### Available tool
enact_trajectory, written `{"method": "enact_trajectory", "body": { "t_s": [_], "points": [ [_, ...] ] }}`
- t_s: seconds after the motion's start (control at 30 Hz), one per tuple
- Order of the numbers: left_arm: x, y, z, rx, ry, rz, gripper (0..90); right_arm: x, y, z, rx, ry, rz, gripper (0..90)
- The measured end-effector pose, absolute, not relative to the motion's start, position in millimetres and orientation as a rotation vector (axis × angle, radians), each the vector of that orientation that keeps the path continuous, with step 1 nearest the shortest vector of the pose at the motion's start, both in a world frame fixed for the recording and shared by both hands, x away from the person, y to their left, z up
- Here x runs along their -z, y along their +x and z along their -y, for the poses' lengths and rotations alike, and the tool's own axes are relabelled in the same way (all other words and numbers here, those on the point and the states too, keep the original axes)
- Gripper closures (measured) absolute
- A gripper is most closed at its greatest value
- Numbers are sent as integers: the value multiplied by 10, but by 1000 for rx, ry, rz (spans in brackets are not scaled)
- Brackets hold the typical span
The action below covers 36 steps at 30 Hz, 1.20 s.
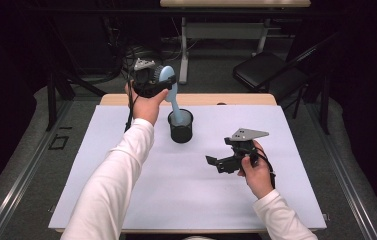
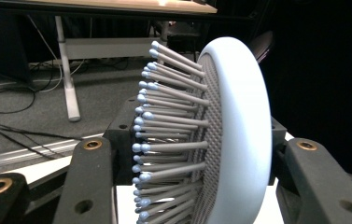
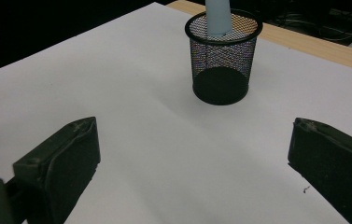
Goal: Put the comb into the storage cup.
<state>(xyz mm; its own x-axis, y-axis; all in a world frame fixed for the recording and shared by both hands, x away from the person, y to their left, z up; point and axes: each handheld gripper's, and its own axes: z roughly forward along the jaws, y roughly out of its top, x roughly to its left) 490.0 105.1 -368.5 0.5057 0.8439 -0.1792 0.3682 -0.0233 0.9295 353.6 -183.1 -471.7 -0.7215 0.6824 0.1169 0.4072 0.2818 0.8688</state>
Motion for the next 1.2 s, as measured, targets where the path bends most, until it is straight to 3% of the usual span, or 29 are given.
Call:
{"method": "enact_trajectory", "body": {
  "t_s": [1.2],
  "points": [
    [4050, 4921, -915, -531, 1670, -1068, 485, 4738, 3540, 1812, -1401, 995, -2286, 23]
  ]
}}
